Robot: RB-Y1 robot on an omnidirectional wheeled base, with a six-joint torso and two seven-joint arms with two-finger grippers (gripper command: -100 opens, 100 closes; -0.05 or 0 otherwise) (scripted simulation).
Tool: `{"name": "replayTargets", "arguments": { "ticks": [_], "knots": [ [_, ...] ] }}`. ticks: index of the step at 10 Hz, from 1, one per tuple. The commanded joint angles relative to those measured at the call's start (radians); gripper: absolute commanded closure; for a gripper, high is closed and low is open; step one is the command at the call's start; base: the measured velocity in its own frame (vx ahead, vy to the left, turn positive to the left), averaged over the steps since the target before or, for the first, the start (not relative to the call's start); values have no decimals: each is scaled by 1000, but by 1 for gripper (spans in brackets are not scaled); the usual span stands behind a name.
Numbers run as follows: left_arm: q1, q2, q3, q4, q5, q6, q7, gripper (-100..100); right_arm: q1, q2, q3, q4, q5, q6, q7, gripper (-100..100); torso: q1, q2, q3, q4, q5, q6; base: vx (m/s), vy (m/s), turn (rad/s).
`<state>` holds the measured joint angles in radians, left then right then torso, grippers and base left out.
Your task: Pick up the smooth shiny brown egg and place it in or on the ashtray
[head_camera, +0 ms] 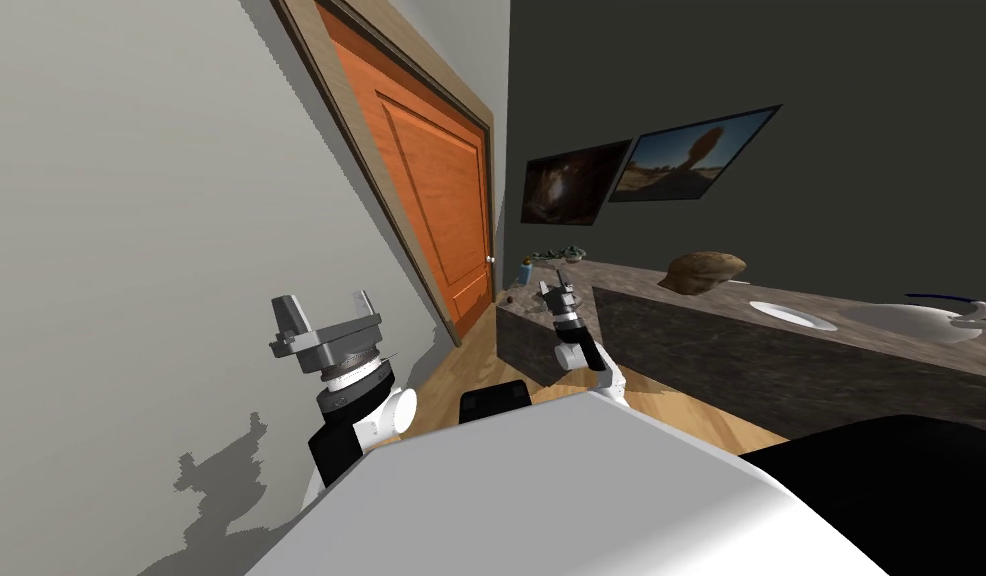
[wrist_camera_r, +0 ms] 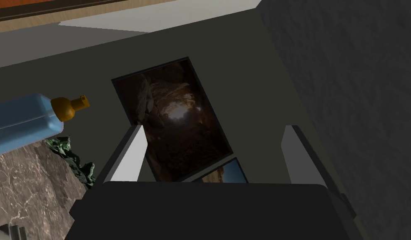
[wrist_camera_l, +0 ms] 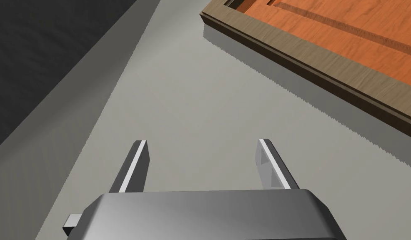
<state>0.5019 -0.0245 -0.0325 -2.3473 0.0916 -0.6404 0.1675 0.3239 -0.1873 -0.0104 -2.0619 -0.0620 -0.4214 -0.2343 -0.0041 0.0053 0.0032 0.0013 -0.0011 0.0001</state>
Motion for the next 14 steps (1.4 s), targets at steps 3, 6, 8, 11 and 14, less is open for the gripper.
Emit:
{"name": "replayTargets", "arguments": {
  "ticks": [3,6,8,11,14],
  "knots": [
    [0,0,0,0,0,0,0,0,-71,-13,6,81,-37,35,-98,-100,-3,2,1,0,-1,0,-105,-88,-10],
    [0,0,0,0,0,0,0,0,-144,-25,8,165,-79,72,-180,-100,0,0,0,0,0,0,-91,-71,-7],
    [0,0,0,0,0,0,0,0,-181,-29,9,204,-102,91,-229,-100,1,0,0,0,0,0,-77,-60,-2],
    [0,0,0,0,0,0,0,0,-218,-33,9,254,-125,112,-287,-100,0,-2,-1,0,0,0,-58,-59,4],
    [0,0,0,0,0,0,0,0,-291,-37,9,335,-177,157,-373,-100,1,-2,-1,0,0,0,-60,-54,6]
  ]
}}
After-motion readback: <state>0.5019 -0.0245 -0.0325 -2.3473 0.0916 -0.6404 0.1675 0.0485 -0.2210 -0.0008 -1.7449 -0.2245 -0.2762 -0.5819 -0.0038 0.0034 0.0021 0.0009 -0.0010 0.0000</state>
